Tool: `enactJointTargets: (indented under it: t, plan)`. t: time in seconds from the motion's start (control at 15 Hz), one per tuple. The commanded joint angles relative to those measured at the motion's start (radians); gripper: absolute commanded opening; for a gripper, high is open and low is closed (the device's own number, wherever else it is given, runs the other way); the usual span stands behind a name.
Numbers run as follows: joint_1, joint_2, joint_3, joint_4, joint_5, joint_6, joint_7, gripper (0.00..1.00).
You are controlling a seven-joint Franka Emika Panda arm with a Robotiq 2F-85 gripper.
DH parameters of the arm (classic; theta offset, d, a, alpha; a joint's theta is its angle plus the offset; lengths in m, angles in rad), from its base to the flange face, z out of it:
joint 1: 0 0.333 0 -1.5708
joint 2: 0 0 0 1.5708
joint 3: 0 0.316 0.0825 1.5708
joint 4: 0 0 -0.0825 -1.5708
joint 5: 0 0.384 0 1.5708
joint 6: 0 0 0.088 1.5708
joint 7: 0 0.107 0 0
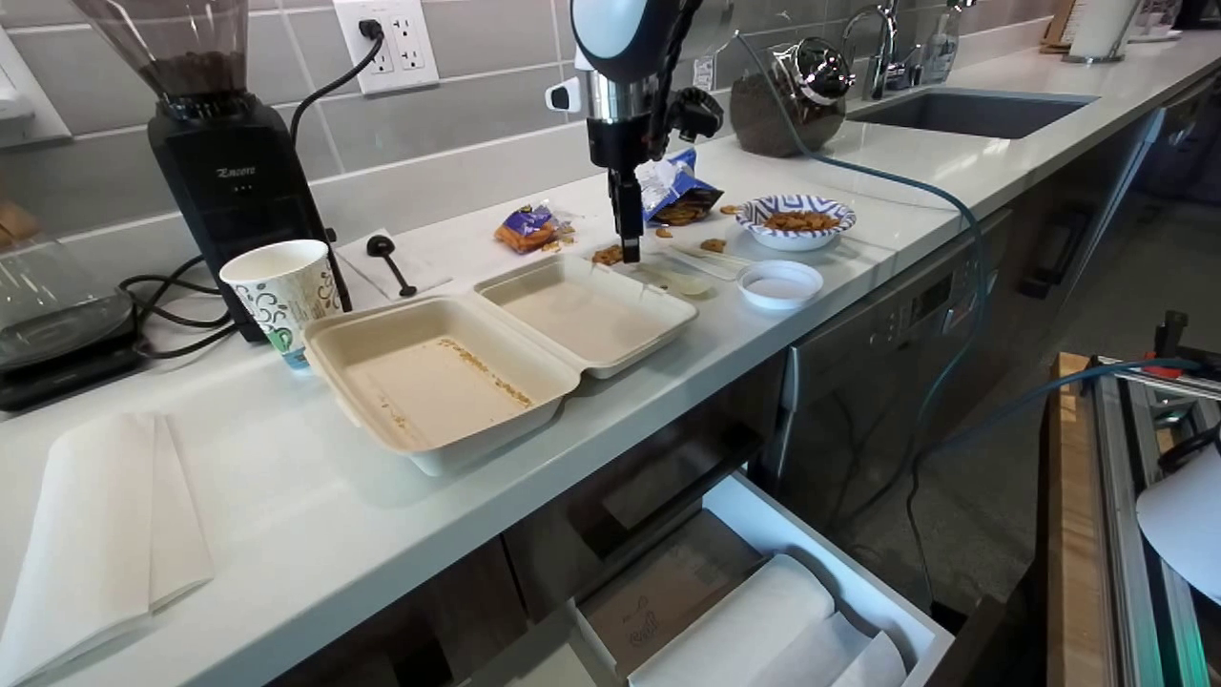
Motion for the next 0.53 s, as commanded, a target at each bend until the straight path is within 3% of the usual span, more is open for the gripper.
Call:
enactJointTargets:
  t: [0.0, 0.47]
  plan:
    - [-0.010, -0.017, 0.011, -0.034, 0.022, 0.029, -0.020, 1.00]
    - [-0.004, -0.008, 0.010, -0.026, 0.018, 0.028, -0.004, 1.00]
